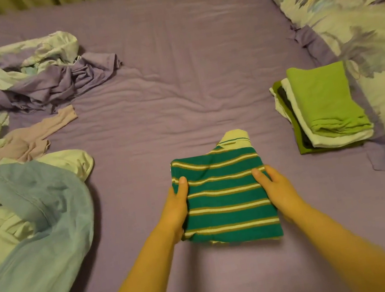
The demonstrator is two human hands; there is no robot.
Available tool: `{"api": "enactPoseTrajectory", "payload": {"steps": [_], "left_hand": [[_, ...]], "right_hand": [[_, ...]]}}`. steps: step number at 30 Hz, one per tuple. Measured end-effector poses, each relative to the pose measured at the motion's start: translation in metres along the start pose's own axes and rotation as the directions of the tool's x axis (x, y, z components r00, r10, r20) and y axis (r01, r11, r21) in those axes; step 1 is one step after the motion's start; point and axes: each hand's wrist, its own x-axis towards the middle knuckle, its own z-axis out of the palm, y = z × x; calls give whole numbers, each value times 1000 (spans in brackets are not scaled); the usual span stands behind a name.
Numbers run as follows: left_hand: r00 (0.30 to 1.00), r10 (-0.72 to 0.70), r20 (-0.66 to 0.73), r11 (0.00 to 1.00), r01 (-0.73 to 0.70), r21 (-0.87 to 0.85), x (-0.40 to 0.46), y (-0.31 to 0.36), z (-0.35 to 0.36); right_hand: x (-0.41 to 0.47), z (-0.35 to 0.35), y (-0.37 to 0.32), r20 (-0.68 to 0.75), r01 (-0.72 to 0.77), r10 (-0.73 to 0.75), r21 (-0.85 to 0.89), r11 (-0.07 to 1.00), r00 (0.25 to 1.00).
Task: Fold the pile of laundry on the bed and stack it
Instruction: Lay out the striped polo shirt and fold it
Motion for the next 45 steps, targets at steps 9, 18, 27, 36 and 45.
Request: {"api": "enactPoseTrajectory", "payload": {"steps": [9, 18, 27, 36, 45], "left_hand": [[987, 158, -28, 981, -154, 115, 44, 48, 162], [987, 156, 37, 985, -158, 72, 107, 95, 297], [989, 116, 96, 972, -132, 194, 182, 113, 370], [995, -66, 80, 969, 45, 244, 191, 88, 355], [995, -92, 33, 896, 68, 439, 89, 86, 277]], "right_hand": [[62, -163, -37, -110, 224, -250, -205, 953, 962], [145, -291, -60, -109, 214, -283, -418, 883, 953], [227, -332, -39, -175, 156, -219, -316, 936, 960], [232, -308, 9, -225, 46, -183, -506, 861, 957], [142, -238, -3, -76, 26, -160, -832, 554, 984]]}}
